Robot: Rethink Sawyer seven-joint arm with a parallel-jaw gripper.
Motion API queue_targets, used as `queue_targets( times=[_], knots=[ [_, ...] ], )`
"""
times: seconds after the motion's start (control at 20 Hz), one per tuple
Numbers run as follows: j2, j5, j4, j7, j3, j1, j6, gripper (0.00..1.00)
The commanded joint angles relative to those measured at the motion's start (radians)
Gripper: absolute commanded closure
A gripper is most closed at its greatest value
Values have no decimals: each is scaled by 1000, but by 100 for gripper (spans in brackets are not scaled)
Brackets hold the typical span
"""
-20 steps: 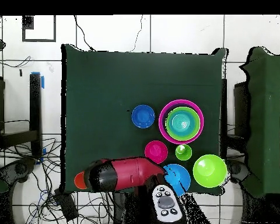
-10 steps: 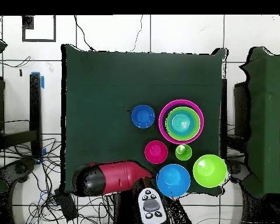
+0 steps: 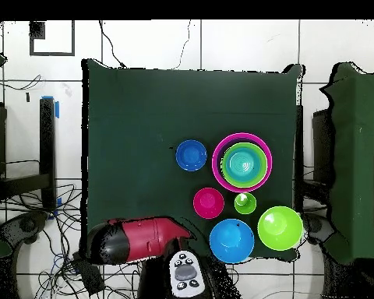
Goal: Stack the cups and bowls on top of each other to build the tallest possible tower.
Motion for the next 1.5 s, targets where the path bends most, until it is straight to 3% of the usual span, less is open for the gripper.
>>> queue_targets(
  times=[0.05, 0.5, 1.5],
  knots=[
    [127, 52, 26, 203, 0, 25, -136, 0],
    [188, 68, 20, 210, -27, 56, -196, 0],
    [236, 81, 54, 215, -2, 64, -285, 0]
  ],
)
